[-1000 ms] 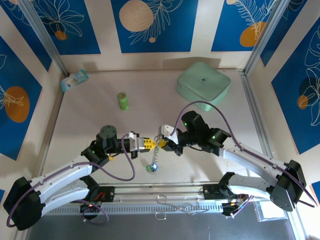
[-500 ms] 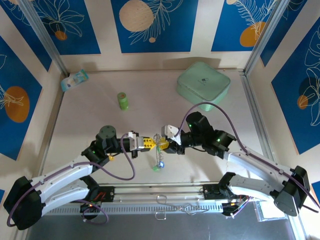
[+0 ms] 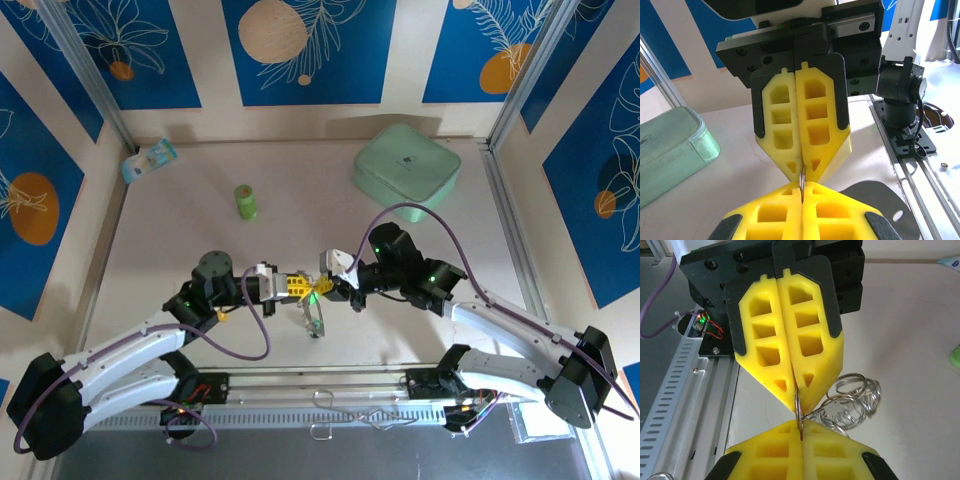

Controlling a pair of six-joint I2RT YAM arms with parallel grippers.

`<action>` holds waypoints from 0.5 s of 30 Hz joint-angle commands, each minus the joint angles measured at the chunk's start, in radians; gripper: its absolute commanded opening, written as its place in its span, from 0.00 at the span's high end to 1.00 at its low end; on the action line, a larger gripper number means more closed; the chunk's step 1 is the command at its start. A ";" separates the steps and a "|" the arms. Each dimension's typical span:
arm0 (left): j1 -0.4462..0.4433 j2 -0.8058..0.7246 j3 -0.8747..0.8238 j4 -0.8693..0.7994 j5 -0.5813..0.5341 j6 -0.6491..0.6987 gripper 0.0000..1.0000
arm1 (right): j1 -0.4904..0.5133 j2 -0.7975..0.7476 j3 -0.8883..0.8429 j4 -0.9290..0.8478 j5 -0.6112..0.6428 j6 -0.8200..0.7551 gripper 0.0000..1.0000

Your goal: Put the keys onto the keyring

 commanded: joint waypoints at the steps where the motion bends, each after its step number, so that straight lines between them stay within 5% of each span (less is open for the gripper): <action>1: -0.004 -0.015 0.050 -0.087 -0.042 0.063 0.81 | 0.013 0.011 0.051 -0.044 0.009 -0.029 1.00; 6: -0.013 -0.001 0.136 -0.299 -0.091 0.163 0.82 | 0.040 0.055 0.141 -0.215 0.089 -0.127 1.00; 10: -0.019 0.015 0.176 -0.383 -0.094 0.211 0.93 | 0.064 0.106 0.218 -0.318 0.122 -0.187 1.00; 15: -0.023 0.035 0.202 -0.447 -0.092 0.245 0.90 | 0.089 0.138 0.273 -0.335 0.115 -0.207 1.00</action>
